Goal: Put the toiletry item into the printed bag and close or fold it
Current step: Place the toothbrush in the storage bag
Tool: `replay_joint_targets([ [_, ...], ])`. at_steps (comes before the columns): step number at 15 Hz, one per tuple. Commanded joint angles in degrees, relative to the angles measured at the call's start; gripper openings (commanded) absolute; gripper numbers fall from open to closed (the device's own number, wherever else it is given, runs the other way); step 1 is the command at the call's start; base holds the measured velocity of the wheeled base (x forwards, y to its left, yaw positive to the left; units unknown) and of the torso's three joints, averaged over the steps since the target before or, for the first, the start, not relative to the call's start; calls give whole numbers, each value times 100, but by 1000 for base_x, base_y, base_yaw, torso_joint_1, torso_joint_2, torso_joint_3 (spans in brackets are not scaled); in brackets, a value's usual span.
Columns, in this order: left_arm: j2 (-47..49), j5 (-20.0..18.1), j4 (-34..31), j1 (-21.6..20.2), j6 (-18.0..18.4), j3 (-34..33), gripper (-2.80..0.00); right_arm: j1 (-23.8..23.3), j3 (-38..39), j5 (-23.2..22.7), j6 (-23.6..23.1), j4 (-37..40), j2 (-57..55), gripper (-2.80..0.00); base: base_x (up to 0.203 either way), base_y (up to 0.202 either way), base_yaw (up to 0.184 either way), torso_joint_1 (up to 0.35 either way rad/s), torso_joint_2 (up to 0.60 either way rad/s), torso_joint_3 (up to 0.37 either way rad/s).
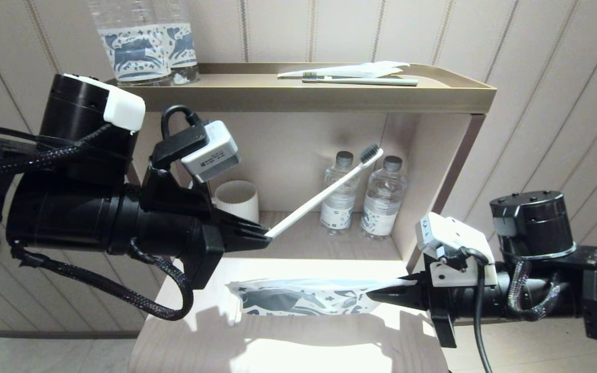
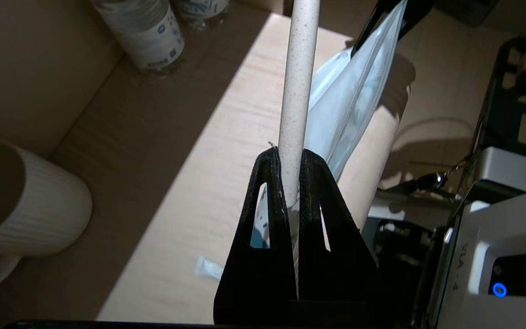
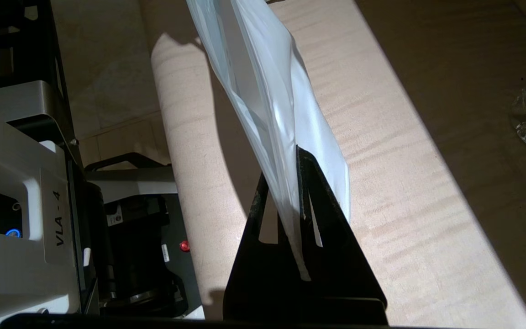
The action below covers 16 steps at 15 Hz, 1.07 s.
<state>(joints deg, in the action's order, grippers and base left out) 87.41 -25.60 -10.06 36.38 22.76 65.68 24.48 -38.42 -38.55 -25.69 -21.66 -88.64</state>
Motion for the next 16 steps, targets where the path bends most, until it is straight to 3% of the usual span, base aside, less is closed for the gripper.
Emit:
replay_joint_targets([
  [1, -120, 151, -821, -32, 414, 325, -280, 4, 2, -25, -24, -13, -13, -280, 0, 0, 0, 0, 0, 0],
  [5, -115, 636, -2370, 29, 961, 1392, -280, 13, 28, -27, -24, -13, -47, -280, 0, 0, 0, 0, 0, 0],
  [8, 161, 1317, -3650, 214, 1415, 2479, -280, 13, 37, -21, -24, -22, -66, -280, 0, 0, 0, 0, 0, 0],
  [12, 482, 2506, -5772, 820, 1802, 3704, -280, 38, 43, 223, -23, -209, 134, -280, 0, 0, 0, 0, 0, 0],
  [15, 682, 3396, -6349, 1058, 1953, 3819, -280, 101, 78, 234, -32, -209, 391, -280, 0, 0, 0, 0, 0, 0],
  [16, 790, 3510, -6418, 1095, 1964, 3928, -280, 101, 97, 234, -32, -207, 434, -280, 0, 0, 0, 0, 0, 0],
])
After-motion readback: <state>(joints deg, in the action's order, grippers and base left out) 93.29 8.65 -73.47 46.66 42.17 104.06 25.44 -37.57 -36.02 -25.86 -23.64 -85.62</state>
